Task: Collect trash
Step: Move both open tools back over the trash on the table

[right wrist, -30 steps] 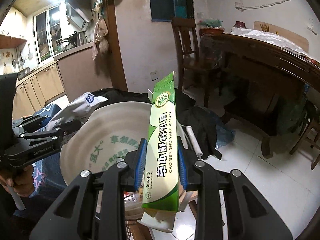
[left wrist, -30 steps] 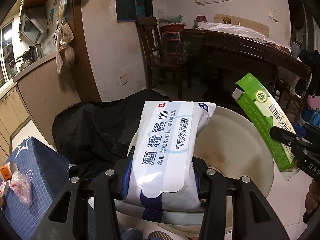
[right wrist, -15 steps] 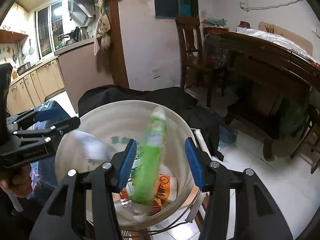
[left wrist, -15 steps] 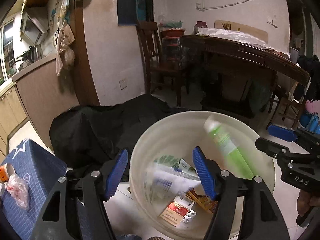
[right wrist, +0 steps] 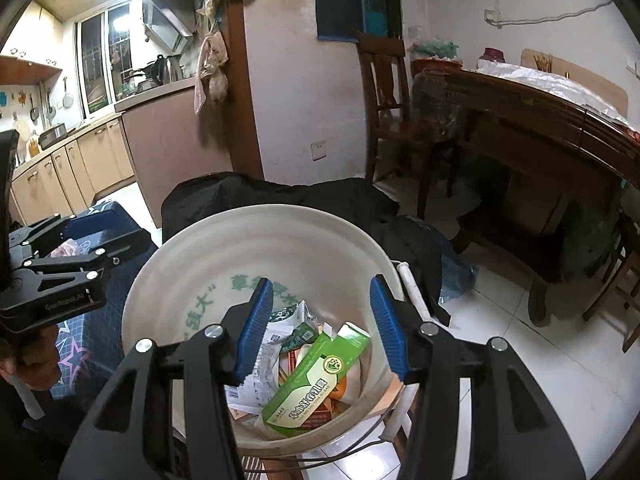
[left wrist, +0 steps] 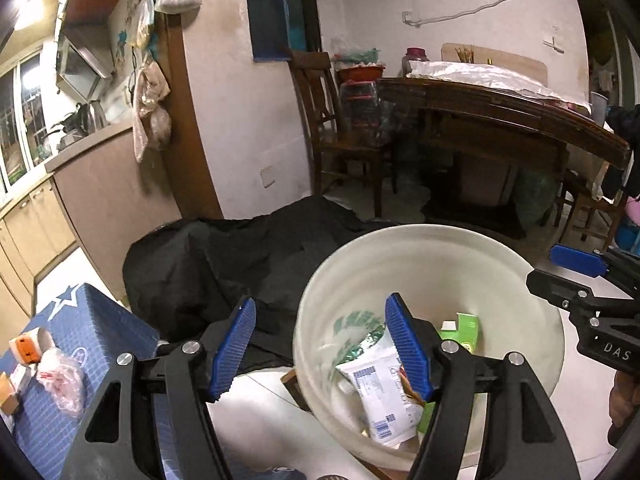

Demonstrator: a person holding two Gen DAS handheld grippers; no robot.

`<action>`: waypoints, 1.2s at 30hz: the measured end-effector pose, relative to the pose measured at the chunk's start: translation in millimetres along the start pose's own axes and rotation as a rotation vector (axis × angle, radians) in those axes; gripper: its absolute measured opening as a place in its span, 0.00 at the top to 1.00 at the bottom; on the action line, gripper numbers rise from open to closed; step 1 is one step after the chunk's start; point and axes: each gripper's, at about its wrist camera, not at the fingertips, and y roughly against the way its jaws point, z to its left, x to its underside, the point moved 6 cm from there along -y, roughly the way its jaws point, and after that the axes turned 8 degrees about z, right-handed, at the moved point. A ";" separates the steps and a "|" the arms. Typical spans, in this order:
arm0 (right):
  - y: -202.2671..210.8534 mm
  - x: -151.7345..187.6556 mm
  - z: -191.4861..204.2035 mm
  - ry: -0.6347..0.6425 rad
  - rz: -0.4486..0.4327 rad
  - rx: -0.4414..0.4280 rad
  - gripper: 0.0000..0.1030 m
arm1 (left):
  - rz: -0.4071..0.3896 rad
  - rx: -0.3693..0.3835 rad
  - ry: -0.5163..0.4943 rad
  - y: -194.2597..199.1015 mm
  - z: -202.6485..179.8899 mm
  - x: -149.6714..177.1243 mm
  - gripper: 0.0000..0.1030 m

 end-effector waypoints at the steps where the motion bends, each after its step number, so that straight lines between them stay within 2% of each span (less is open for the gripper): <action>1: 0.6 -0.6 2.8 0.002 -0.001 -0.009 0.53 | -0.006 -0.008 0.000 3.5 2.7 0.4 0.33; 6: 1.6 -4.5 19.2 0.024 -0.008 -0.032 0.53 | -0.023 -0.055 0.012 15.3 17.2 3.5 0.33; 12: -4.6 -8.0 56.4 0.083 0.002 -0.082 0.53 | -0.041 -0.133 0.039 33.3 48.7 11.6 0.33; 24: -34.3 -16.8 169.0 0.220 0.045 -0.225 0.53 | -0.013 -0.298 0.168 60.9 152.2 52.8 0.33; 30: -45.3 -12.2 232.6 0.316 0.069 -0.290 0.53 | 0.033 -0.362 0.259 75.5 214.6 99.9 0.33; 36: -54.6 -7.2 307.2 0.426 0.088 -0.373 0.53 | 0.100 -0.455 0.381 94.7 292.7 163.0 0.33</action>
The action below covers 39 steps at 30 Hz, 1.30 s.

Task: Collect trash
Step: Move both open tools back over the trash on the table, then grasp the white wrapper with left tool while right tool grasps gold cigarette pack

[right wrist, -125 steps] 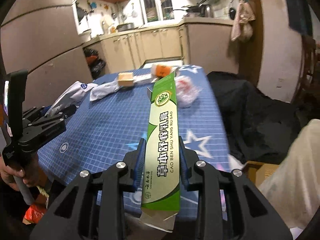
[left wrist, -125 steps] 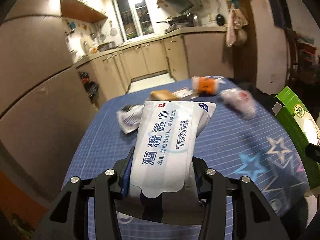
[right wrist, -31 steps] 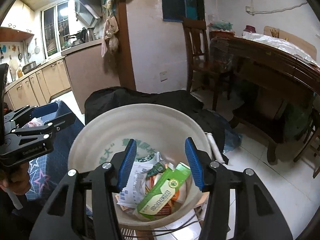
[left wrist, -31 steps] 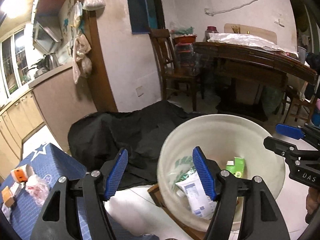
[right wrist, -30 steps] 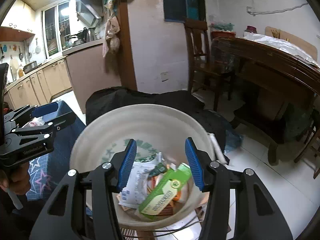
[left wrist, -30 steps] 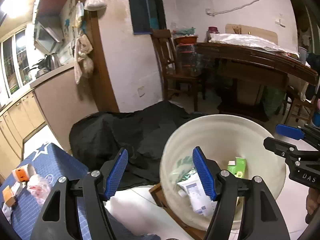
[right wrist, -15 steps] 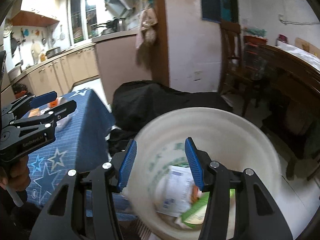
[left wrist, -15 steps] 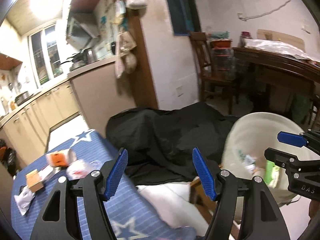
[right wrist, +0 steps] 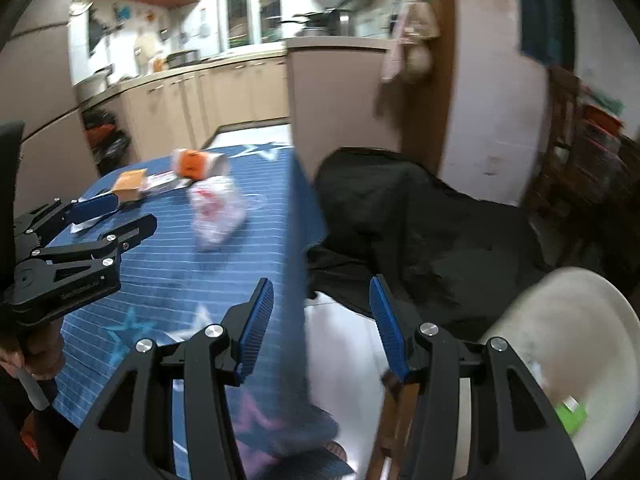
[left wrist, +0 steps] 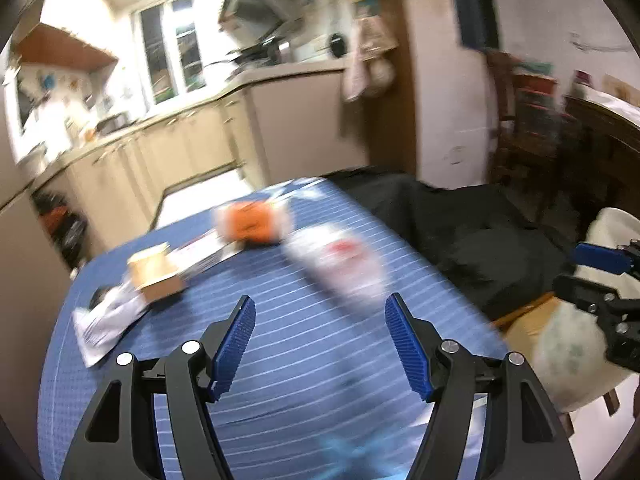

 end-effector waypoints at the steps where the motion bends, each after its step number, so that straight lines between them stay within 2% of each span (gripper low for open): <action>1: -7.6 -6.2 15.0 0.028 0.005 -0.021 0.53 | 0.013 -0.021 0.021 -3.7 18.3 5.5 0.33; 4: -22.7 -18.1 46.0 0.083 0.017 -0.064 0.53 | 0.042 -0.098 0.073 -11.6 75.0 22.7 0.33; 8: -42.1 -41.3 94.8 0.165 0.028 -0.141 0.53 | 0.077 -0.158 0.122 -17.7 141.2 40.0 0.32; 10: -51.3 -54.1 119.9 0.208 0.028 -0.179 0.53 | 0.082 -0.180 0.097 -19.4 169.7 45.5 0.30; 13: -64.9 -76.2 153.7 0.261 0.037 -0.252 0.53 | 0.080 -0.165 0.005 -24.7 201.7 51.9 0.26; 14: -70.6 -85.7 167.5 0.281 0.037 -0.280 0.52 | 0.076 -0.152 -0.029 -27.3 212.0 53.5 0.26; 17: -86.5 -103.6 194.8 0.312 0.050 -0.349 0.32 | 0.068 -0.084 -0.075 -34.1 237.1 54.5 0.24; 19: -99.9 -115.6 215.9 0.329 0.059 -0.396 0.27 | 0.046 -0.004 -0.131 -36.2 241.8 50.2 0.19; 21: -116.6 -125.3 234.9 0.336 0.087 -0.435 0.20 | 0.022 0.013 -0.168 -38.1 247.4 47.1 0.18; 23: -133.3 -132.5 248.9 0.338 0.122 -0.461 0.18 | 0.024 0.121 -0.200 -45.0 251.4 43.2 0.16; 25: -151.1 -138.3 259.7 0.341 0.149 -0.454 0.18 | 0.039 0.188 -0.229 -54.8 254.3 41.1 0.16; 28: -170.7 -146.4 268.5 0.350 0.190 -0.460 0.18 | 0.064 0.236 -0.271 -69.5 253.8 39.4 0.16; 32: -184.0 -148.8 280.2 0.413 0.231 -0.476 0.18 | 0.092 0.258 -0.282 -90.8 252.1 37.1 0.16; 33: -186.6 -148.6 280.9 0.427 0.231 -0.467 0.18 | 0.107 0.244 -0.299 -96.6 251.3 39.4 0.17; 34: -189.9 -148.1 283.5 0.443 0.238 -0.465 0.21 | 0.144 0.252 -0.312 -102.1 250.0 43.2 0.31; 35: -193.3 -147.0 285.9 0.452 0.254 -0.471 0.30 | 0.159 0.250 -0.319 -104.9 248.7 43.8 0.37; 36: -193.8 -147.8 287.3 0.466 0.237 -0.458 0.34 | 0.152 0.244 -0.319 -104.5 249.8 43.4 0.47; 38: -195.2 -148.2 288.3 0.475 0.237 -0.461 0.44 | 0.147 0.249 -0.309 -102.7 251.6 44.7 0.49; 39: -195.4 -148.2 288.0 0.468 0.243 -0.472 0.44 | 0.150 0.253 -0.300 -101.9 253.2 46.4 0.51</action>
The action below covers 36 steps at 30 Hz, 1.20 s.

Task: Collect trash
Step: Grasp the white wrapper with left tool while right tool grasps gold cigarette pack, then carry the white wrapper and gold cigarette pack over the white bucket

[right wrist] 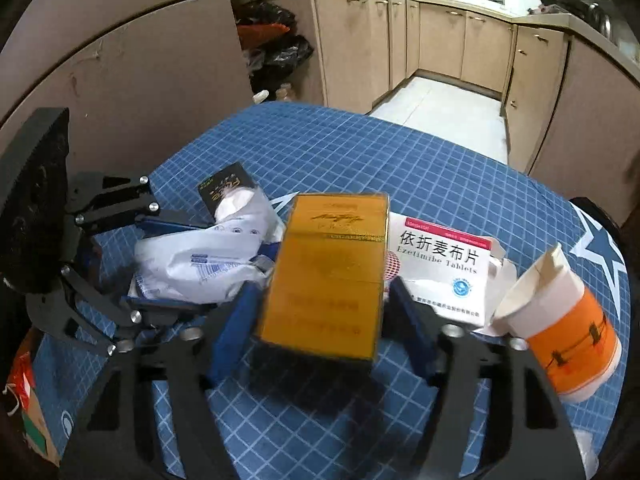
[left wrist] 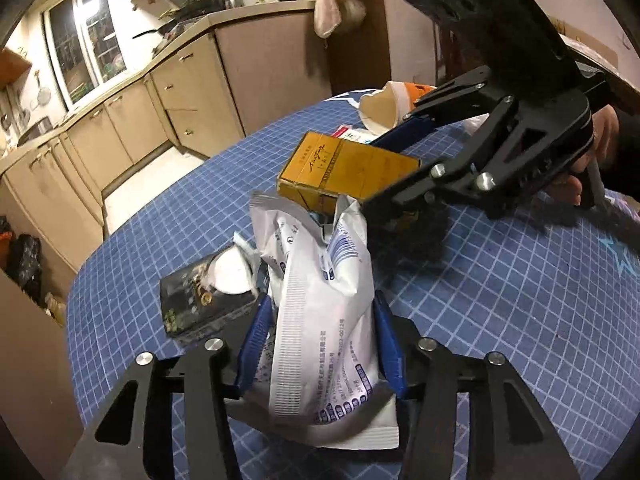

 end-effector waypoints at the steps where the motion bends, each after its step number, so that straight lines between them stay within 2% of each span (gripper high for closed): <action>1: 0.5 1.6 -0.3 -0.004 -0.001 -0.008 0.44 | -0.005 0.004 0.011 2.1 0.9 2.4 0.53; 4: 2.2 9.8 2.9 0.010 -0.001 0.008 0.45 | -0.009 0.008 0.035 9.6 0.0 11.8 0.61; 9: 19.5 36.4 5.2 -0.002 -0.006 0.010 0.46 | -0.021 0.009 0.088 32.2 -12.0 28.7 0.63; 12: 44.2 79.3 14.3 -0.013 0.017 -0.008 0.46 | -0.044 0.010 0.110 56.6 -27.6 46.5 0.63; 16: 71.7 146.5 29.9 -0.011 0.066 0.034 0.45 | -0.044 0.018 0.111 86.0 -69.4 79.2 0.63; 20: 88.9 184.3 35.4 -0.054 0.047 0.059 0.44 | -0.028 0.007 0.125 96.9 -99.0 100.0 0.61; 22: 88.1 191.8 34.5 -0.076 0.030 0.085 0.37 | -0.018 0.001 0.127 93.8 -107.5 104.1 0.60; 24: 90.3 195.5 33.5 -0.106 -0.001 0.107 0.21 | -0.001 -0.026 0.114 89.0 -112.0 106.1 0.56; 25: 91.3 195.5 34.4 -0.120 -0.017 0.118 0.21 | -0.010 -0.036 0.121 89.2 -110.7 102.1 0.48; 27: 93.1 196.2 35.7 -0.109 -0.030 0.155 0.21 | -0.026 -0.034 0.144 90.6 -106.5 98.3 0.35; 29: 92.1 195.1 37.9 -0.099 -0.025 0.214 0.21 | -0.027 -0.038 0.160 94.2 -103.5 97.7 0.34; 32: 85.6 196.0 37.8 -0.131 -0.020 0.234 0.21 | -0.038 -0.042 0.153 100.0 -102.5 97.1 0.30; 33: 83.3 197.8 37.7 -0.136 -0.004 0.240 0.23 | -0.025 -0.048 0.149 97.5 -103.3 97.6 0.30; 35: 82.0 197.2 37.0 -0.169 -0.005 0.218 0.36 | 0.012 -0.036 0.145 90.7 -104.9 101.9 0.34; 36: 81.9 197.3 35.7 -0.183 -0.010 0.210 0.41 | 0.034 -0.049 0.143 86.0 -106.7 104.2 0.43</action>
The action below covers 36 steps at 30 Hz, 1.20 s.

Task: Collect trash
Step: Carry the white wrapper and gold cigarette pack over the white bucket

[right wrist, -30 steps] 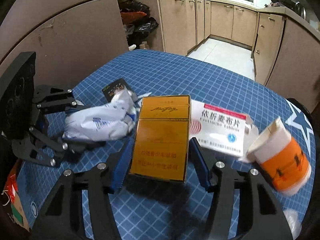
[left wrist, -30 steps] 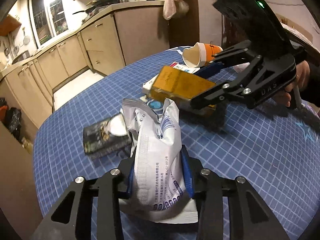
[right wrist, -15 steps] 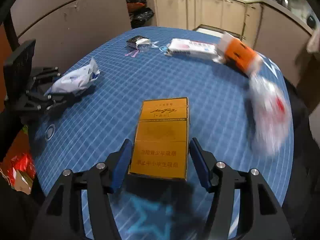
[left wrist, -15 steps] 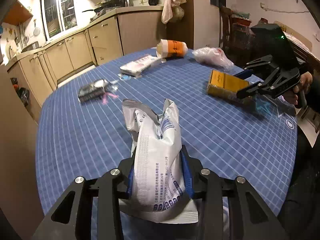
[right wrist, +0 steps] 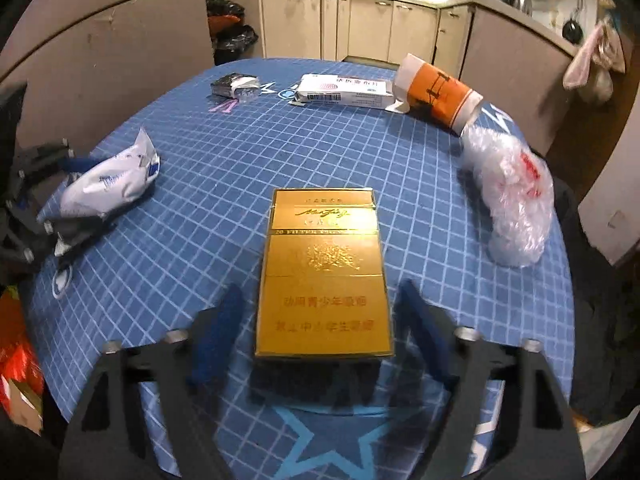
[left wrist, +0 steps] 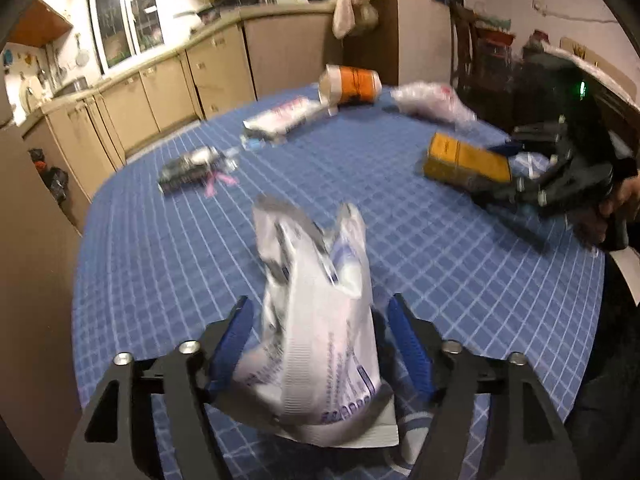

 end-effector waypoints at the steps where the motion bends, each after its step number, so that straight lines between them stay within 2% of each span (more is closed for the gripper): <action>1: 1.0 -0.3 -1.0 -0.010 -0.004 0.007 0.46 | -0.004 -0.028 -0.005 -0.5 -0.8 0.9 0.47; 3: 1.8 0.1 -1.8 -0.021 -0.007 0.005 0.48 | -0.005 -0.034 -0.001 3.1 -4.9 1.3 0.53; 4: 2.2 1.0 -2.2 -0.030 -0.012 -0.005 0.48 | -0.010 -0.043 0.009 5.2 -5.4 0.6 0.62; 8: 14.9 6.6 -0.9 -0.060 -0.033 -0.048 0.48 | -0.046 -0.112 0.059 27.2 -15.7 -4.6 0.63; 12: 49.4 15.5 -3.6 -0.084 -0.098 -0.022 0.48 | -0.098 -0.175 0.141 55.6 -28.1 -16.9 0.63; 16: 84.8 28.8 -0.6 -0.082 -0.161 0.023 0.48 | -0.137 -0.308 0.247 80.6 -39.3 -35.4 0.63; 18: 99.8 35.3 -0.5 -0.089 -0.188 0.036 0.48 | -0.158 -0.349 0.296 91.1 -48.8 -46.1 0.63; 20: 119.0 43.9 -1.9 -0.098 -0.223 0.064 0.48 | -0.180 -0.357 0.327 98.4 -61.0 -56.6 0.63; 24: 150.2 56.8 -11.2 -0.119 -0.275 0.106 0.48 | -0.217 -0.367 0.324 106.4 -90.0 -77.6 0.63; 30: 188.3 73.8 -36.0 -0.166 -0.338 0.185 0.48 | -0.258 -0.331 0.269 110.5 -145.4 -111.8 0.63; 36: 233.5 100.4 -77.2 -0.234 -0.385 0.288 0.48 | -0.301 -0.292 0.176 108.7 -202.4 -151.7 0.63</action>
